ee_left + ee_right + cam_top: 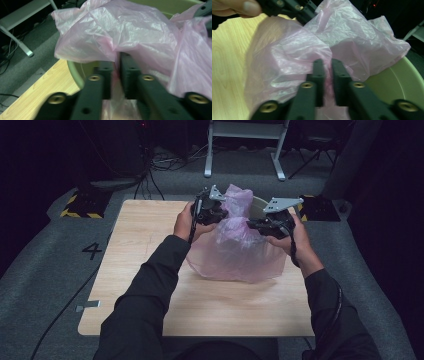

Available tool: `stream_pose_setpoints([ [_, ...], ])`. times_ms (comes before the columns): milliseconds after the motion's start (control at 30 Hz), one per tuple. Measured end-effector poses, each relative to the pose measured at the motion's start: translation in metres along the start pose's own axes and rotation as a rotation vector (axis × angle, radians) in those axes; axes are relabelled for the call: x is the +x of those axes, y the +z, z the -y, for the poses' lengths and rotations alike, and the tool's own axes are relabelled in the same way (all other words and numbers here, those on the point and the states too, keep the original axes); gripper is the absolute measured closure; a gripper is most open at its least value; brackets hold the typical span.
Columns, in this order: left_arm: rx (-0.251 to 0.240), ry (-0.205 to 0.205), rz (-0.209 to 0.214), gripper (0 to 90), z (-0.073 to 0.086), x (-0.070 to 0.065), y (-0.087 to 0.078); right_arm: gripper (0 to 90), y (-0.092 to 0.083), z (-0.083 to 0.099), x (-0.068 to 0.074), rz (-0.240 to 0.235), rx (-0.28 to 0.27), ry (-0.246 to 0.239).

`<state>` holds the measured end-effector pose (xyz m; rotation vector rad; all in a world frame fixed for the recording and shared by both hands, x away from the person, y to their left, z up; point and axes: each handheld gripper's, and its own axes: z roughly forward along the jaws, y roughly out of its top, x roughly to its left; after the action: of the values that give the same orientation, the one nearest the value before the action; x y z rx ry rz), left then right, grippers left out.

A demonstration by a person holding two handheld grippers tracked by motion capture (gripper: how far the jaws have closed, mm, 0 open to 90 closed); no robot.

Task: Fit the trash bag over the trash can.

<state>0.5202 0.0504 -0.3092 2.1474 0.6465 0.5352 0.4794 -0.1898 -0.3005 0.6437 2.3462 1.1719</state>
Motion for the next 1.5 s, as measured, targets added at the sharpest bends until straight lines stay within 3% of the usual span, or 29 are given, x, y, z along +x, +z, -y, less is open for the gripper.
stream_pose_setpoints([
  [33, -0.009, -0.01, 0.001, 61.4, 0.0, 0.0, -0.001, 89.1, 0.0, 0.0, -0.001, 0.009, 0.0, 0.007],
  [67, -0.022, -0.017, 0.003, 61.4, 0.001, 0.001, -0.003, 89.1, 0.0, 0.0, -0.001, 0.009, 0.0, 0.007],
  [100, -0.046, -0.026, -0.005, 55.3, 0.002, 0.001, -0.006, 89.3, 0.001, 0.0, -0.003, 0.023, 0.005, 0.012],
  [133, -0.094, -0.051, -0.02, 41.4, 0.004, 0.002, -0.013, 89.7, 0.002, 0.0, -0.007, 0.024, 0.013, 0.037],
  [167, -0.094, -0.051, -0.02, 35.8, 0.004, 0.002, -0.013, 89.7, 0.002, 0.0, -0.007, 0.024, 0.013, 0.037],
  [300, -0.156, -0.062, -0.007, 25.7, 0.013, 0.006, -0.038, 89.8, 0.007, 0.001, -0.017, 0.044, 0.059, 0.086],
  [333, -0.156, -0.062, -0.007, 25.0, 0.013, 0.006, -0.038, 89.8, 0.007, 0.001, -0.017, 0.044, 0.059, 0.086],
  [433, -0.191, -0.047, 0.017, 23.1, 0.026, 0.007, -0.062, 89.8, 0.01, 0.002, -0.025, 0.062, 0.092, 0.11],
  [533, -0.197, -0.039, 0.042, 21.4, 0.035, 0.004, -0.071, 89.8, 0.011, 0.003, -0.028, 0.073, 0.099, 0.122],
  [600, -0.198, -0.022, 0.042, 21.5, 0.045, -0.002, -0.078, 89.6, 0.011, 0.004, -0.032, 0.079, 0.104, 0.126],
  [633, -0.218, -0.011, 0.074, 21.3, 0.055, -0.01, -0.085, 89.3, 0.01, 0.005, -0.035, 0.093, 0.113, 0.131],
  [700, -0.222, 0.001, 0.082, 21.1, 0.059, -0.014, -0.087, 88.5, 0.01, 0.005, -0.037, 0.108, 0.118, 0.133],
  [767, -0.203, 0.04, 0.095, 19.6, 0.071, -0.03, -0.089, 88.1, 0.01, 0.006, -0.04, 0.121, 0.126, 0.135],
  [900, -0.208, 0.059, 0.08, 18.1, 0.087, -0.043, -0.089, 87.8, 0.011, 0.008, -0.046, 0.15, 0.137, 0.142],
  [1000, -0.212, 0.041, 0.065, 17.3, 0.094, -0.043, -0.089, 87.8, 0.011, 0.01, -0.05, 0.153, 0.136, 0.154],
  [1067, -0.223, 0.002, 0.085, 16.9, 0.106, -0.039, -0.089, 87.5, 0.012, 0.013, -0.053, 0.166, 0.143, 0.164],
  [1167, -0.196, -0.005, 0.082, 17.1, 0.113, -0.037, -0.082, 86.3, 0.013, 0.015, -0.055, 0.167, 0.145, 0.165],
  [1267, -0.177, -0.006, 0.082, 23.2, 0.112, -0.037, -0.074, 83.9, 0.013, 0.015, -0.055, 0.173, 0.139, 0.164],
  [1300, -0.166, 0.021, 0.052, 26.5, 0.109, -0.04, -0.068, 79.7, 0.012, 0.016, -0.056, 0.18, 0.129, 0.169],
  [1333, -0.166, 0.021, 0.052, 34.3, 0.109, -0.04, -0.068, 79.7, 0.012, 0.016, -0.056, 0.18, 0.129, 0.169],
  [1367, -0.164, 0.031, 0.031, 34.3, 0.108, -0.04, -0.066, 77.9, 0.011, 0.016, -0.056, 0.184, 0.123, 0.173],
  [1400, -0.17, 0.04, 0.018, 47.2, 0.106, -0.041, -0.065, 70.5, 0.009, 0.016, -0.055, 0.195, 0.112, 0.164],
  [1433, -0.187, 0.041, -0.011, 51.9, 0.104, -0.039, -0.063, 67.6, 0.008, 0.016, -0.055, 0.206, 0.106, 0.162],
  [1500, -0.201, 0.048, -0.015, 67.9, 0.103, -0.037, -0.062, 62.9, 0.004, 0.016, -0.055, 0.197, 0.087, 0.154],
])
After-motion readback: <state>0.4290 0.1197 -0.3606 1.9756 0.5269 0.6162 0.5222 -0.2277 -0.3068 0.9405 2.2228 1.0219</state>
